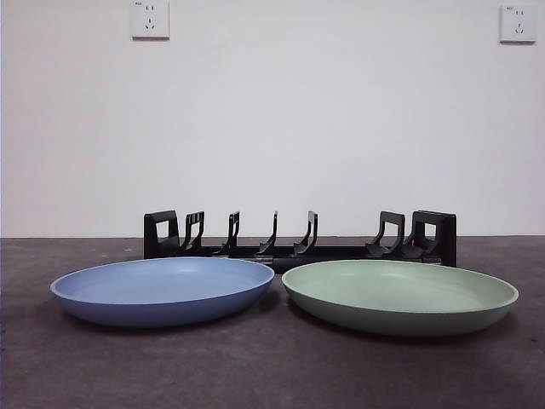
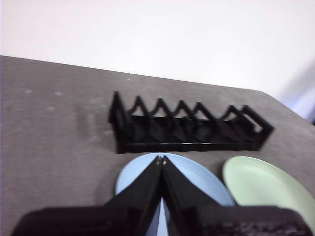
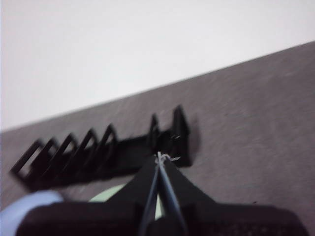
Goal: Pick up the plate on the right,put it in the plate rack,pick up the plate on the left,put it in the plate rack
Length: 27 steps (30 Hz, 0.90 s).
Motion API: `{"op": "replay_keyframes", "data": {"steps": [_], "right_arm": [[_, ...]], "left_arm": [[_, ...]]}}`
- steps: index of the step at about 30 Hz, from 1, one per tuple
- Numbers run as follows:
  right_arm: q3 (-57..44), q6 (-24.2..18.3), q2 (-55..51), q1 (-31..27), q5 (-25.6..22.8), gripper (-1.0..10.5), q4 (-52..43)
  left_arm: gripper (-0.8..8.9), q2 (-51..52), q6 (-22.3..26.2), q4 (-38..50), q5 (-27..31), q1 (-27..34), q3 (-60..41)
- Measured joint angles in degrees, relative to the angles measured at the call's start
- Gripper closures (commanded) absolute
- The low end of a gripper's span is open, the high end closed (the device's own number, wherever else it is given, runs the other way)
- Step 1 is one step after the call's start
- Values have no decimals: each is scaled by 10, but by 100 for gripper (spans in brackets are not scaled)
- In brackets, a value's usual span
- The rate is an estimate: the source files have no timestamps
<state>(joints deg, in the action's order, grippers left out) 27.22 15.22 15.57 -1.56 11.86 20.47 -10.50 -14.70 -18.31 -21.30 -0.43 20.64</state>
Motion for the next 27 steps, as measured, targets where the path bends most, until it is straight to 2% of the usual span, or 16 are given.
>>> {"op": "replay_keyframes", "data": {"steps": [5, 13, 19, 25, 26, 27], "right_arm": [[131, -71, 100, 0, 64, 958, 123], [292, -172, 225, 0, 97, 958, 306], [324, -196, 269, 0, 137, 958, 371], [324, -207, 275, 0, 139, 935, 380], [324, -207, 275, 0, 139, 870, 377], [324, -208, 275, 0, 139, 730, 373]], "left_arm": [[820, -74, 14, -69, -49, 0, 97], [820, -181, 95, -233, -113, 0, 245], [820, -229, 161, -332, -118, 0, 314], [803, -245, 184, -340, -119, -6, 320], [715, -248, 186, -340, -119, -6, 320], [512, -251, 186, -339, -120, -7, 320]]}}
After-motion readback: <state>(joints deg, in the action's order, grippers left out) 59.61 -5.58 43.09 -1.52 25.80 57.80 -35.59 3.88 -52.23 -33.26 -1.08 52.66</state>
